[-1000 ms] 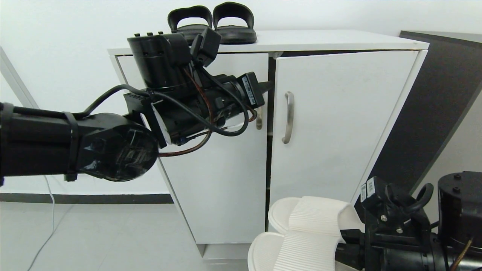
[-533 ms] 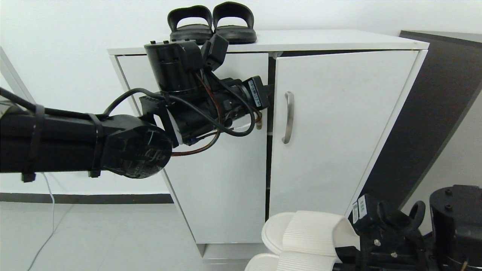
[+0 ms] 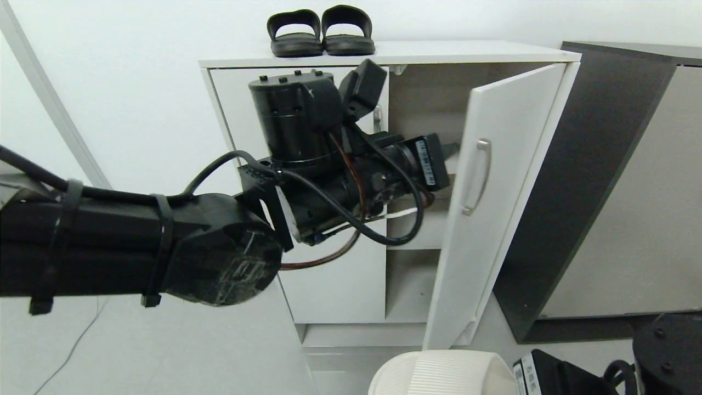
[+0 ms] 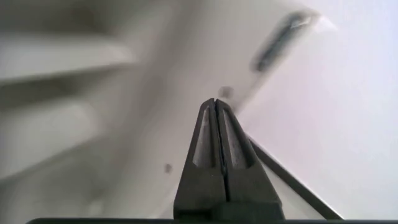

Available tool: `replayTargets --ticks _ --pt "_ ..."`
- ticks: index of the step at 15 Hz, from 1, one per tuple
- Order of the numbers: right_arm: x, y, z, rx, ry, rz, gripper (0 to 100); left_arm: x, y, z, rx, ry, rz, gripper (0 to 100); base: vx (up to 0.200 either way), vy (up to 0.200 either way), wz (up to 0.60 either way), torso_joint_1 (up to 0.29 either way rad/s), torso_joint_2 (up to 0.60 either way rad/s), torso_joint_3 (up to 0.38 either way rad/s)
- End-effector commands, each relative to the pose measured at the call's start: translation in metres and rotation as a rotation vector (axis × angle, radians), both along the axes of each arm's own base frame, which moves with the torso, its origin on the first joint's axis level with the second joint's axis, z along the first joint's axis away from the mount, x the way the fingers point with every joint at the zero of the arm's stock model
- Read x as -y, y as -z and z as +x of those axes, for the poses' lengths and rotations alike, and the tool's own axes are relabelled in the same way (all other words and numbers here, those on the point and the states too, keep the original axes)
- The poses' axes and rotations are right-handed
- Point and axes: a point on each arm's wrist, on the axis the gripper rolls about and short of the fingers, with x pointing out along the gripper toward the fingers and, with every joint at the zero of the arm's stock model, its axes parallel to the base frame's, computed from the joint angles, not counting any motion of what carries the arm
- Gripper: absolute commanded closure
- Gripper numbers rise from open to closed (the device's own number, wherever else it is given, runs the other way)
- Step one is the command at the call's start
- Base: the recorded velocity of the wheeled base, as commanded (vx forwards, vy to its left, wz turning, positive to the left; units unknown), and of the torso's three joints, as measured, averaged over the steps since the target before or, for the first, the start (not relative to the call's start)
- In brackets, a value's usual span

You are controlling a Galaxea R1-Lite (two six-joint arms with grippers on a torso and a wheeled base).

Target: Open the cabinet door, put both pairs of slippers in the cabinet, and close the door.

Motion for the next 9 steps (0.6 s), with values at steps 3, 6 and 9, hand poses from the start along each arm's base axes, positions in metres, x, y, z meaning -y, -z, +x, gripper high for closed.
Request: replayTargets --ticks 3,6,9 --pt "0.003 0.001 -0.006 0.014 -0.023 -0.004 100 0.002 0.000 -0.007 0.005 0.013 -0.002 100 -0.067 0.000 0.00 0.001 0.00 0.002" --pt "0.001 0.000 -0.003 0.012 -0.015 -0.002 100 -0.022 0.000 0.002 0.012 -0.053 -0.007 100 0.000 0.000 0.00 0.000 0.00 0.000" --pt "0.000 -0.002 0.039 -0.003 0.162 -0.003 100 -0.073 -0.001 -0.008 0.006 -0.221 0.001 100 0.000 0.000 0.00 0.000 0.00 0.000"
